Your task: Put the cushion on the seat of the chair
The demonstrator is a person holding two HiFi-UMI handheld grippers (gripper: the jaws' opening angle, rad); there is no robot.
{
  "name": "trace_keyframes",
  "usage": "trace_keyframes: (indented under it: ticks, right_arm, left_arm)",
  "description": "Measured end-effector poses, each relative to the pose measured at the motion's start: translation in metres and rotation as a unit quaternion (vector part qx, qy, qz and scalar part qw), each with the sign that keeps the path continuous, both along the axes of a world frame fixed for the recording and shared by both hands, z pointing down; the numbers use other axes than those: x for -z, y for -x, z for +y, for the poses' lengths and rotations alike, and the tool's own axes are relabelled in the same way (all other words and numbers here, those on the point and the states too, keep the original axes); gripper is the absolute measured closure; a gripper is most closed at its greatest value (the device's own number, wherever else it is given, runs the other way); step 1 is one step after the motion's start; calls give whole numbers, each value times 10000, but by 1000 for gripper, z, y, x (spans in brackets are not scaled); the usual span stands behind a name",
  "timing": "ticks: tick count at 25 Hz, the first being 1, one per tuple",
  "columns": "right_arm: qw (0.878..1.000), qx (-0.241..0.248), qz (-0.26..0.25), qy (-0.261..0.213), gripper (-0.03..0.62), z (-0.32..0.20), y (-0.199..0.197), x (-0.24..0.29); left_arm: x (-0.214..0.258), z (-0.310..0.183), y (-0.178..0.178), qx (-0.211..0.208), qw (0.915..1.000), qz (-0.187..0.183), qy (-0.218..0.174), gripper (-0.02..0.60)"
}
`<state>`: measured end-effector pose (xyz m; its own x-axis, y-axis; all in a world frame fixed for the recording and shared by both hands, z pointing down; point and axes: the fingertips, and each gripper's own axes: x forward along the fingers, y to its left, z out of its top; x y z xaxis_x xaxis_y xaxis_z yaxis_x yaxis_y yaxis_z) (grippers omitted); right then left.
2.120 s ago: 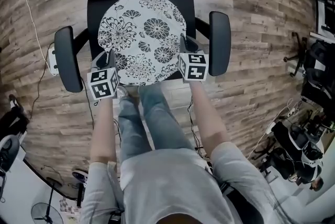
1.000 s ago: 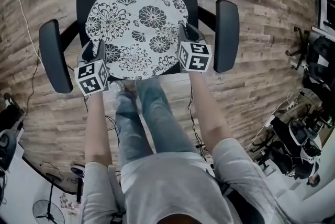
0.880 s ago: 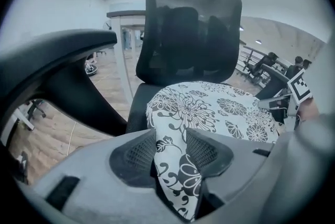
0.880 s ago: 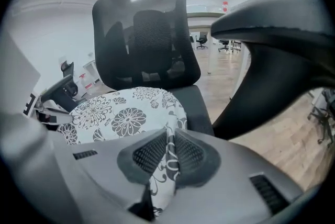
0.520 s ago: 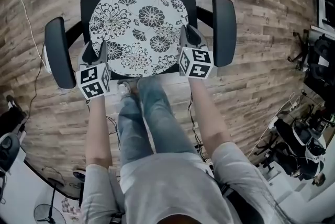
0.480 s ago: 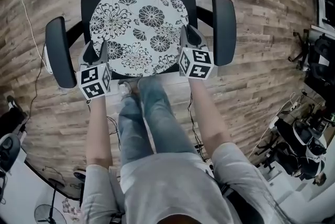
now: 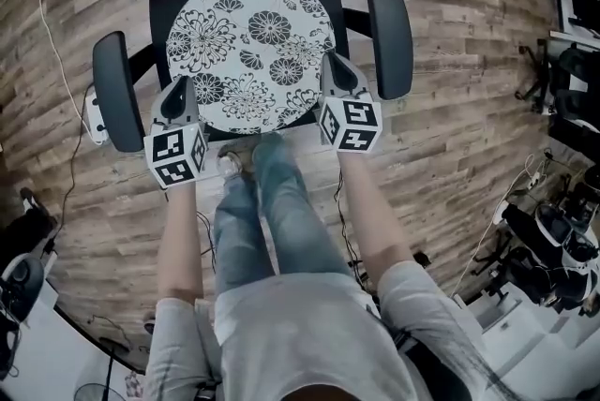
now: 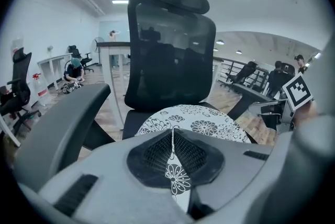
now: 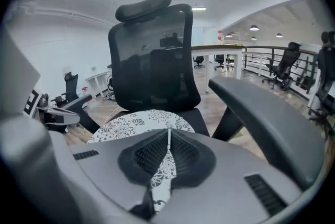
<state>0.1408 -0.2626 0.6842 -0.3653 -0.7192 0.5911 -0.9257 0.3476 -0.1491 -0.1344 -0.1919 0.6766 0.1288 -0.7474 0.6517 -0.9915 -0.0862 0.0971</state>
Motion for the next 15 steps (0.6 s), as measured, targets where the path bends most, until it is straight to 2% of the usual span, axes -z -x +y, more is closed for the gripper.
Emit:
trace_keyframes:
  ticks: [5, 8, 15]
  right_arm:
    - [9995, 150, -6, -274, 577, 16, 12, 30]
    - [9986, 217, -3, -492, 577, 25, 19, 56]
    - [9964, 172, -133, -822, 577, 49, 30, 112]
  left_arm:
    - [22, 11, -5, -329, 9994, -61, -127, 571]
    - [41, 17, -7, -440, 9987, 28, -248, 571]
    - [100, 29, -18, -851, 9936, 92, -736, 571]
